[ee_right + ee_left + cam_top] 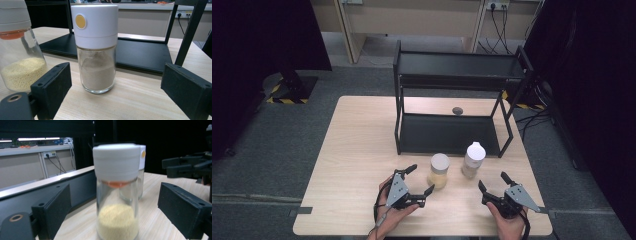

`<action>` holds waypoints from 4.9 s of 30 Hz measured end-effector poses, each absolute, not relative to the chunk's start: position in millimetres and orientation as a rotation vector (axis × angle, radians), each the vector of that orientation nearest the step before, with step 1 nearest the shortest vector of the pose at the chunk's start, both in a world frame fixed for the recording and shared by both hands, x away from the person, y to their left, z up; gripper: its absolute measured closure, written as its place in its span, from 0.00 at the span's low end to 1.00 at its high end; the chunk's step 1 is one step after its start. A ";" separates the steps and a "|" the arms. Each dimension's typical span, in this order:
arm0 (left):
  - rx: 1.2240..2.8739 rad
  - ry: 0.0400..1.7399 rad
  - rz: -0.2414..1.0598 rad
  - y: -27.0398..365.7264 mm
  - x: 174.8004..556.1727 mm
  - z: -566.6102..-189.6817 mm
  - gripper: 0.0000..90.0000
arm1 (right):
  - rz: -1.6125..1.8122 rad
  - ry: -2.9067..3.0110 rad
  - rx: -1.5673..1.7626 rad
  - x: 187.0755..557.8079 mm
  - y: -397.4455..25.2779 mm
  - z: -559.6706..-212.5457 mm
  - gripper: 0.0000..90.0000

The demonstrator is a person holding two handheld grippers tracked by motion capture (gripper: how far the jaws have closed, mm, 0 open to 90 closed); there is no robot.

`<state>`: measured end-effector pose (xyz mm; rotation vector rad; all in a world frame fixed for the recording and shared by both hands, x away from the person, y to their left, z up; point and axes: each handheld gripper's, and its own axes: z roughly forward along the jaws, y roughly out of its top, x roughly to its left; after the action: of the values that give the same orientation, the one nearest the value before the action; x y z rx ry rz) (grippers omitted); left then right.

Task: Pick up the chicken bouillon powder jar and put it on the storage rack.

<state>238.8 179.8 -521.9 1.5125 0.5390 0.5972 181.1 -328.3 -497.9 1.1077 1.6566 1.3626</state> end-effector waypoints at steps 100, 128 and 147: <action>1.456 0.536 0.731 147.8 267.5 -432.6 0.36 | 1.376 1.650 1.125 181.8 -330.2 -498.1 0.12; 1.405 0.564 0.786 151.7 269.4 -393.1 0.37 | 1.376 1.647 1.127 181.6 -329.9 -498.2 0.12; 1.375 0.588 0.800 152.0 274.6 -378.4 0.37 | 1.376 1.647 1.126 181.5 -329.9 -498.2 0.12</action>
<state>274.6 152.0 -378.4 1.3753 0.5875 0.7999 181.5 -329.9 -498.2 1.1263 1.6474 1.3756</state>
